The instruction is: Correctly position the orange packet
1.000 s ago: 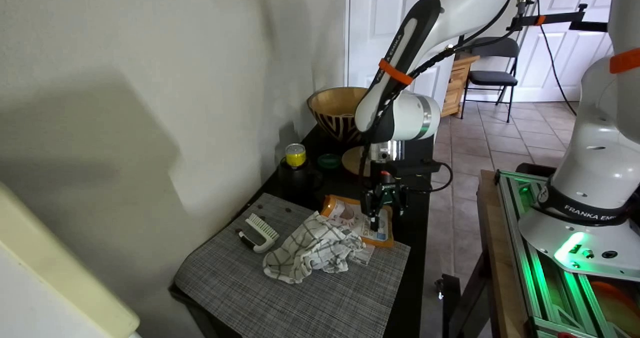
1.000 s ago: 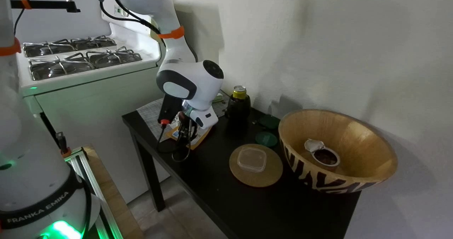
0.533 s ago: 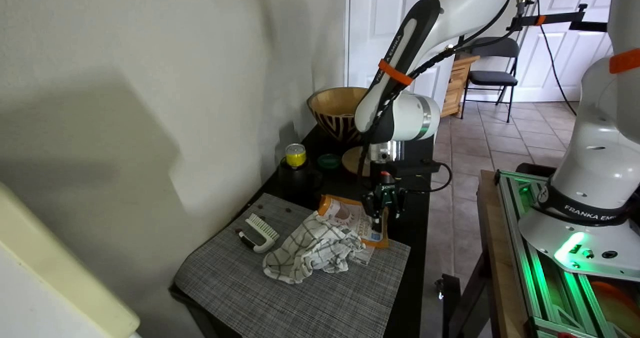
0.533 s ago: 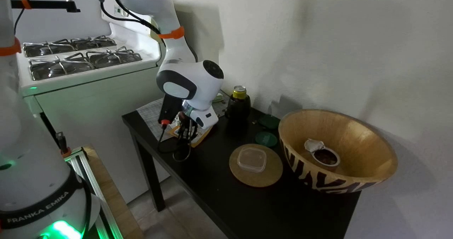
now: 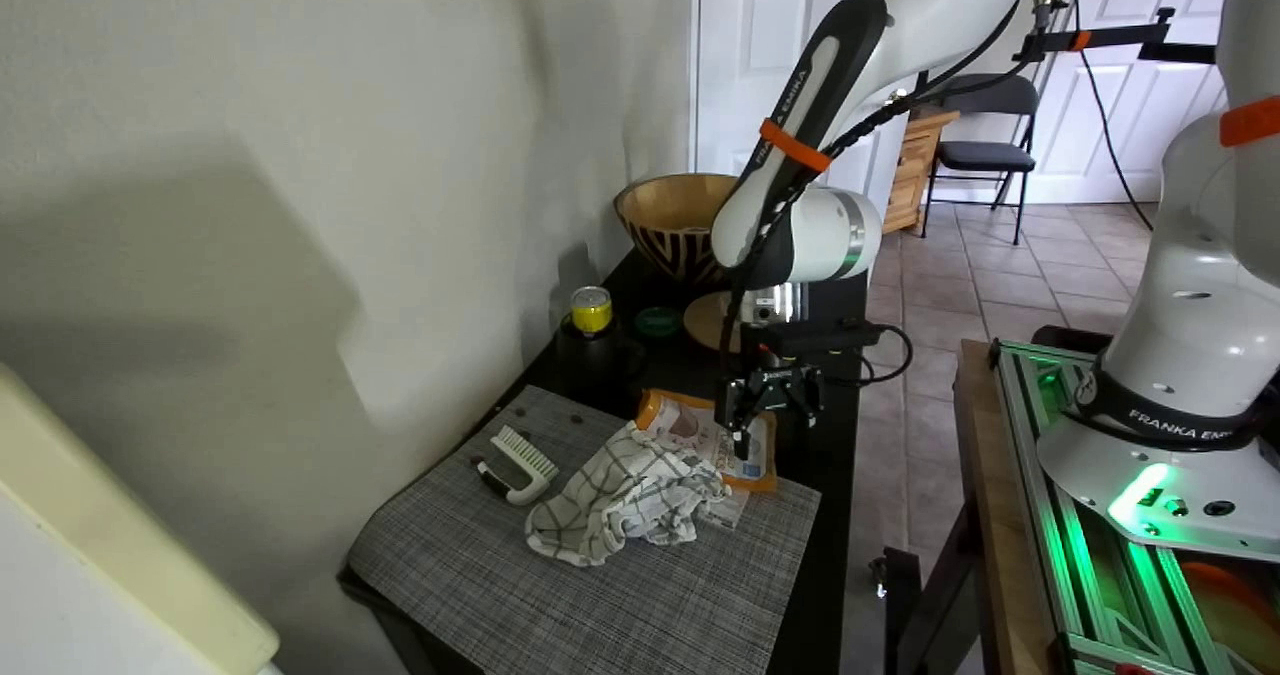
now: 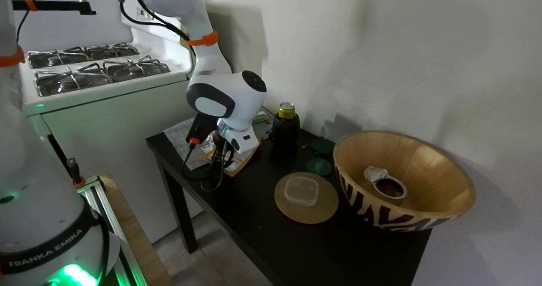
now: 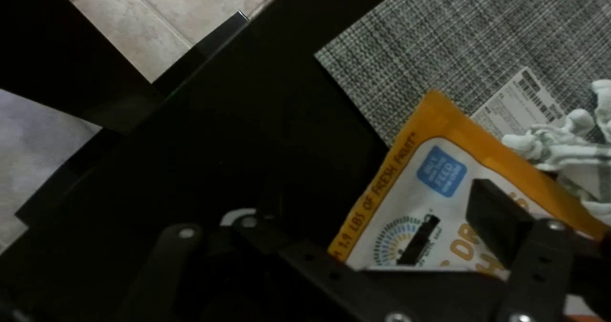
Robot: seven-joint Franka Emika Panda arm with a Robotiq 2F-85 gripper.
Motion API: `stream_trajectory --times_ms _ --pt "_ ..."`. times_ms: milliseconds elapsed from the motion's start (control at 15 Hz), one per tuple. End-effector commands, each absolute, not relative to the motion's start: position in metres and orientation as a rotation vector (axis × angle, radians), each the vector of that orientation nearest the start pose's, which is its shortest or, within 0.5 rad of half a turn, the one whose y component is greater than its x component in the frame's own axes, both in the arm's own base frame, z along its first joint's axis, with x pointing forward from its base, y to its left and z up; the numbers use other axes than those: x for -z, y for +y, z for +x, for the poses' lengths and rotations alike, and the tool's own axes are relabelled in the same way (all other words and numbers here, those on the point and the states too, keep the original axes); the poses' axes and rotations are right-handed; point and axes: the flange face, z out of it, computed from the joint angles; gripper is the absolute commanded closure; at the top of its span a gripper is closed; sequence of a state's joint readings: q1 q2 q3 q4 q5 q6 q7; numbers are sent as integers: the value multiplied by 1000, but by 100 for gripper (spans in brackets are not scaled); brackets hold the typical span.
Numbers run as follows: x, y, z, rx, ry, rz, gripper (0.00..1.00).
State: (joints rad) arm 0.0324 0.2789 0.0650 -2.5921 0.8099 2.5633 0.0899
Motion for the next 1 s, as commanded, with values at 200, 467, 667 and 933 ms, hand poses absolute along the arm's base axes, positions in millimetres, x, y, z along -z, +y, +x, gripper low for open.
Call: stream_trajectory --times_ms 200,467,667,933 --pt "-134 27 387 -547 1261 -2560 0" --pt "-136 28 394 -498 1317 -2547 0" --pt "-138 29 401 -401 1298 -2574 0" --pt "-138 31 404 -323 1283 -2600 0"
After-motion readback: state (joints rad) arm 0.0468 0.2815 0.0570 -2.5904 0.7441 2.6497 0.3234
